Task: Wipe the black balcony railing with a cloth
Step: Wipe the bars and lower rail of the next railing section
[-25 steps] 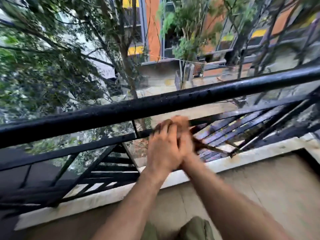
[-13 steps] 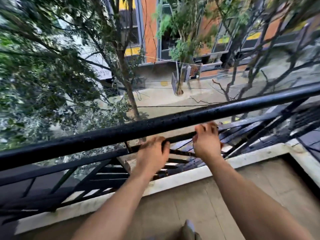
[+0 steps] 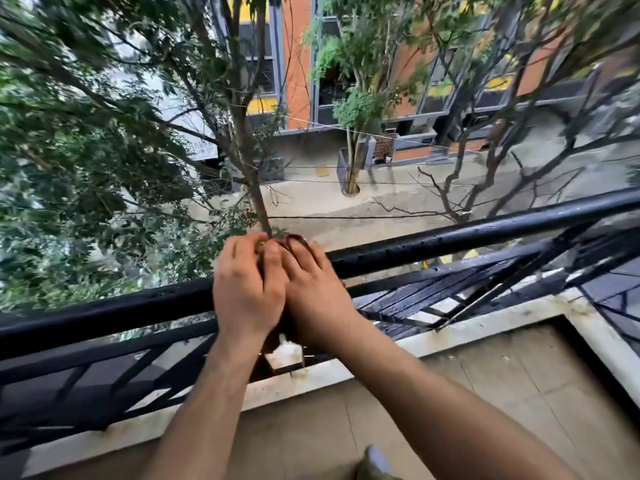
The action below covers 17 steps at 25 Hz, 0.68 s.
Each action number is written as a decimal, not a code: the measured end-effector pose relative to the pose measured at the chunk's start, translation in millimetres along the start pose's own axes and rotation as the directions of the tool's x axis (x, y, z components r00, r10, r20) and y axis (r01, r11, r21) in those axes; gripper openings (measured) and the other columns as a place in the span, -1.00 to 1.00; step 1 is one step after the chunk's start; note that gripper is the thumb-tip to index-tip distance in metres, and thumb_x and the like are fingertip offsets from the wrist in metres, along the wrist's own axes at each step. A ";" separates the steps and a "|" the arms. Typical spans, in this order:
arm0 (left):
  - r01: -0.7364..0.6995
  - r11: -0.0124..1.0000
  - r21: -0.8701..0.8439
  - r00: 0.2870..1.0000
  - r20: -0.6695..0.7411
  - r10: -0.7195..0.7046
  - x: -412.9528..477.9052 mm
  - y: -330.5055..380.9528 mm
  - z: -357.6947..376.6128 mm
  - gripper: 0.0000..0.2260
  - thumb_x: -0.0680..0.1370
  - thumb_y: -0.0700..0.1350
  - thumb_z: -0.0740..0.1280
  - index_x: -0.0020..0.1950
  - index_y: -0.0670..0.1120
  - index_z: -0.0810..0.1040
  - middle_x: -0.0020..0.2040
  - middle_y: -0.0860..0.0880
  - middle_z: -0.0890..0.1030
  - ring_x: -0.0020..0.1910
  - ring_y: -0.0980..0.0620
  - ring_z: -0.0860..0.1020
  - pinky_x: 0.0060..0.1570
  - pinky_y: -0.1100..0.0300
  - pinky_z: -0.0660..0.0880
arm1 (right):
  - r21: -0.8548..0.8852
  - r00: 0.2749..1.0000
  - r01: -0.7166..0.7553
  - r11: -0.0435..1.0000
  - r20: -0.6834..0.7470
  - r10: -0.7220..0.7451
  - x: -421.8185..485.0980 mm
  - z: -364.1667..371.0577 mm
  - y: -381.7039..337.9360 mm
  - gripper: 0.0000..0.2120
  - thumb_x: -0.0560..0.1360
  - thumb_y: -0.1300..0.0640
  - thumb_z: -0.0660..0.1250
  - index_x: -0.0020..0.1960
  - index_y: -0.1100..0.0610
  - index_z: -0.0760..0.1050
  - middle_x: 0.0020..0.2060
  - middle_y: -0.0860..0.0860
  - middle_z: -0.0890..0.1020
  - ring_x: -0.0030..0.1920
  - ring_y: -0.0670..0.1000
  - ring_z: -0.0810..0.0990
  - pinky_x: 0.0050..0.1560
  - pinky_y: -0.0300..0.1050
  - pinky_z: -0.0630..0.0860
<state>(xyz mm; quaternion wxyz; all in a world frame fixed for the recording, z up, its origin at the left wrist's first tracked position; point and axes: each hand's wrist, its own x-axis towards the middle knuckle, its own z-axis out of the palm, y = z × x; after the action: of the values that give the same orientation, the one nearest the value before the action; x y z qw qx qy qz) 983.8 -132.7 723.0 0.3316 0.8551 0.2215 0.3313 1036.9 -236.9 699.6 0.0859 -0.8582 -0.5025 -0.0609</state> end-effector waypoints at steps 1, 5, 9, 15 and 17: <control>0.013 0.998 0.061 0.998 0.057 -0.016 3.9 -1.0 3.3 -0.59 0.65 0.10 0.09 0.24 -0.14 0.53 0.15 -0.09 0.56 0.10 -0.01 0.51 0.14 0.07 0.46 | -0.041 1.000 0.021 0.999 0.000 -0.021 2.6 -3.8 5.7 -0.14 0.39 -0.09 0.44 0.58 0.19 0.23 0.45 0.14 0.40 0.49 0.23 0.32 0.58 0.29 0.07; -0.177 0.957 0.232 0.878 0.477 0.046 10.1 24.3 37.8 -0.46 0.64 0.22 -0.01 0.39 -0.08 0.47 0.26 -0.11 0.59 0.21 -0.13 0.56 0.21 -0.02 0.48 | -0.211 0.974 -0.204 0.956 0.050 0.219 -23.8 -35.0 114.8 -0.37 0.35 -0.12 0.51 0.36 0.06 0.49 0.24 0.08 0.59 0.33 0.18 0.51 0.57 0.33 0.09; -0.250 0.952 0.175 0.795 0.599 0.099 8.7 53.7 72.4 -0.43 0.65 0.25 -0.04 0.53 -0.06 0.32 0.38 -0.13 0.53 0.33 -0.18 0.51 0.30 -0.07 0.42 | -0.364 0.851 -0.467 0.806 0.064 0.522 -51.4 -39.3 140.3 -0.21 0.28 -0.13 0.53 0.40 0.13 0.38 0.32 0.17 0.49 0.37 0.25 0.40 0.50 0.27 0.23; -0.320 0.932 0.169 0.724 0.678 0.126 21.6 115.7 148.3 -0.45 0.64 0.31 -0.05 0.43 0.00 0.38 0.30 -0.14 0.56 0.27 -0.22 0.53 0.21 -0.10 0.48 | -0.058 0.981 -0.113 0.992 -0.168 0.102 -82.5 -22.7 206.0 -0.46 0.40 0.04 0.42 0.37 0.09 0.52 0.27 0.07 0.60 0.30 0.15 0.52 0.41 0.14 0.37; -0.388 0.897 0.213 0.676 0.727 0.119 21.7 140.1 174.5 -0.44 0.63 0.34 -0.09 0.41 0.04 0.38 0.25 -0.11 0.60 0.21 -0.22 0.58 0.10 -0.07 0.48 | -0.106 0.952 -0.285 0.953 -0.146 0.268 -116.6 -49.3 296.3 -0.50 0.43 -0.03 0.47 0.35 -0.07 0.50 0.17 -0.03 0.62 0.21 0.09 0.53 0.33 0.13 0.39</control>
<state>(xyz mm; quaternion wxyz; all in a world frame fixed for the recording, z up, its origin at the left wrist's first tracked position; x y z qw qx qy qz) 1145.4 -288.6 734.3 0.1822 0.9830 0.0121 -0.0176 1237.7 -488.8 699.9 0.0716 -0.9180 -0.3656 -0.1356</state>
